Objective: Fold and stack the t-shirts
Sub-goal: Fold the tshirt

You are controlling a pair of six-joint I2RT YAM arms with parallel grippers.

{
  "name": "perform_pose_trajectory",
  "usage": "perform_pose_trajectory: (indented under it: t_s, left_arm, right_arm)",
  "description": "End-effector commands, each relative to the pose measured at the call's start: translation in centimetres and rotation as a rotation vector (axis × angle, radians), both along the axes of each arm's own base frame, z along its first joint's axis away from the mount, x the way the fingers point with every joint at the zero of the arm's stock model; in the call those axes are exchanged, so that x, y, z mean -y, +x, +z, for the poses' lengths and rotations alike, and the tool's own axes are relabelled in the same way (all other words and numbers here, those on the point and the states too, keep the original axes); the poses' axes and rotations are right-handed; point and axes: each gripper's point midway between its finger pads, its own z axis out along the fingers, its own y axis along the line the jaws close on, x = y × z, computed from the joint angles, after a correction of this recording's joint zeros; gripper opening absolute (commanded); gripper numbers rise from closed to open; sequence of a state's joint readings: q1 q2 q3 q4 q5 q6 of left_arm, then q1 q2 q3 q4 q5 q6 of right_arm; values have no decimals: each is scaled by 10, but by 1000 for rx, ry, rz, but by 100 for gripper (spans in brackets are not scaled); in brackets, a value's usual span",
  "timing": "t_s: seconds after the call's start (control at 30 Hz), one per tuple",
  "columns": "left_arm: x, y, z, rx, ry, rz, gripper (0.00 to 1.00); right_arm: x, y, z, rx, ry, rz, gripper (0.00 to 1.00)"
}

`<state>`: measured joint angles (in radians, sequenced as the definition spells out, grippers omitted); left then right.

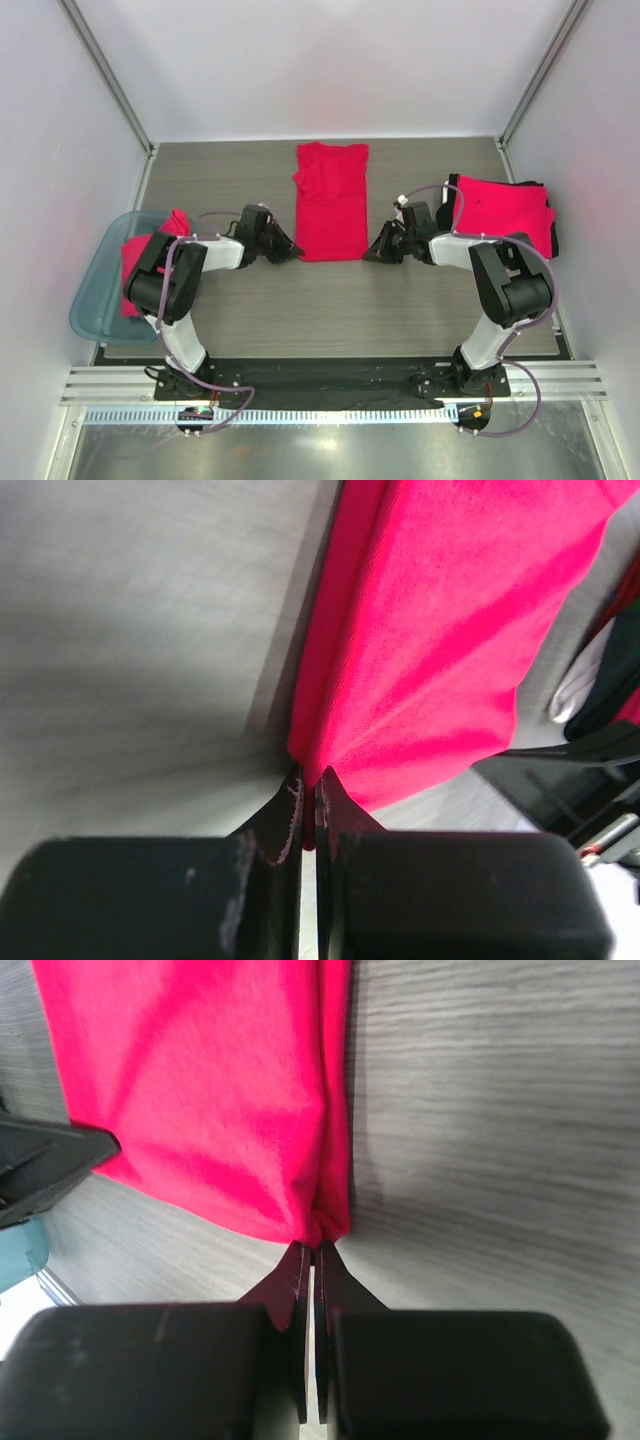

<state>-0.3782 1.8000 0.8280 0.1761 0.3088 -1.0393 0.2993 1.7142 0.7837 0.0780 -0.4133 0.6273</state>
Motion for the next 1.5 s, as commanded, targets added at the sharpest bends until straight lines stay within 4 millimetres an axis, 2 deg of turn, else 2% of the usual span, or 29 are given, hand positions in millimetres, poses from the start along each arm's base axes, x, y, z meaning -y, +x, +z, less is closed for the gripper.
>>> perform_pose_trajectory:
  t_s: [0.0, 0.07, 0.1, 0.13, 0.2, 0.27, 0.3, 0.33, 0.37, 0.4, 0.47, 0.5, 0.53, 0.57, 0.63, 0.67, 0.8, 0.9, 1.03, 1.1, 1.13, 1.2, 1.23, 1.27, 1.3, 1.37, 1.4, 1.43, 1.47]
  left_arm:
    - [-23, -24, -11, -42, 90, 9, 0]
    - [-25, -37, -13, -53, 89, 0, 0]
    - [-21, -42, -4, -26, 84, -16, 0]
    - [-25, -54, -11, -44, 106, -18, 0]
    - [-22, -66, 0, -17, 92, -33, 0]
    - [-23, -82, 2, -25, 79, -45, 0]
    - [-20, -85, 18, 12, 54, -53, 0]
    - [-22, -93, 20, -1, 57, -59, 0]
    - [-22, -98, 26, 6, 46, -67, 0]
    - [-24, -104, 32, 6, 46, -70, 0]
    - [-30, -115, 50, 29, 45, -67, 0]
    - [-33, -119, 55, 34, 45, -67, 0]
    - [-36, -126, 57, 19, 51, -69, 0]
    - [-36, -129, 70, 52, 28, -71, 0]
    - [-37, -137, 77, 39, 16, -77, 0]
    - [-37, -138, 83, 53, 9, -73, 0]
    - [-31, -138, 105, 71, -29, -97, 0]
    - [-28, -137, 125, 93, -50, -106, 1]
    - [-30, -125, 145, 144, -27, -83, 2]
    - [-31, -120, 148, 153, -13, -82, 2]
    - [-30, -117, 147, 147, -6, -82, 3]
    - [-29, -108, 152, 161, 5, -79, 3]
    - [-28, -104, 146, 142, 15, -79, 3]
    - [-27, -97, 151, 157, 7, -77, 2]
    - [-27, -94, 152, 153, 7, -75, 2]
    - [-28, -82, 148, 149, 20, -61, 2]
    - [-27, -75, 155, 164, 15, -58, 2]
    - [-28, -69, 157, 174, 22, -59, 2]
    - [-30, -61, 151, 155, 34, -45, 2]
  right_arm:
    - [1, -2, 21, 58, -9, 13, 1]
    - [0, -9, 29, 64, -4, 19, 1]
    - [0, -16, 31, 56, -4, 25, 1]
    - [0, -24, 39, 78, 5, 23, 1]
    - [-3, -43, 40, 62, -13, 36, 1]
    - [-12, -62, 52, 91, -2, 72, 1]
    - [-11, -70, 54, 86, -18, 74, 1]
    - [-11, -78, 55, 89, -23, 80, 1]
    - [-13, -87, 68, 111, -10, 87, 1]
    - [-10, -90, 72, 122, -11, 74, 1]
    - [-5, -102, 79, 123, -2, 62, 1]
    - [-4, -105, 93, 164, 18, 55, 1]
    - [-1, -107, 100, 183, 20, 46, 1]
    - [1, -112, 103, 180, 16, 45, 1]
    - [3, -113, 121, 220, 26, 41, 1]
    - [5, -115, 123, 215, 16, 43, 1]
    - [7, -112, 146, 254, -6, 59, 1]
    - [10, -101, 172, 313, -30, 46, 1]
    - [11, -85, 174, 319, -90, 38, 1]
    - [12, -76, 175, 323, -115, 21, 1]
    - [11, -71, 181, 336, -117, 18, 1]
    - [12, -59, 178, 335, -158, 8, 1]
    - [11, -51, 186, 352, -160, -2, 1]
    - [10, -42, 189, 361, -176, -8, 1]
    - [9, -39, 183, 349, -188, -3, 1]
    - [10, -27, 191, 363, -196, -18, 1]
    - [8, -20, 185, 350, -206, -15, 1]
    - [10, -12, 191, 361, -202, -27, 1]
    - [9, -6, 190, 361, -203, -29, 1]
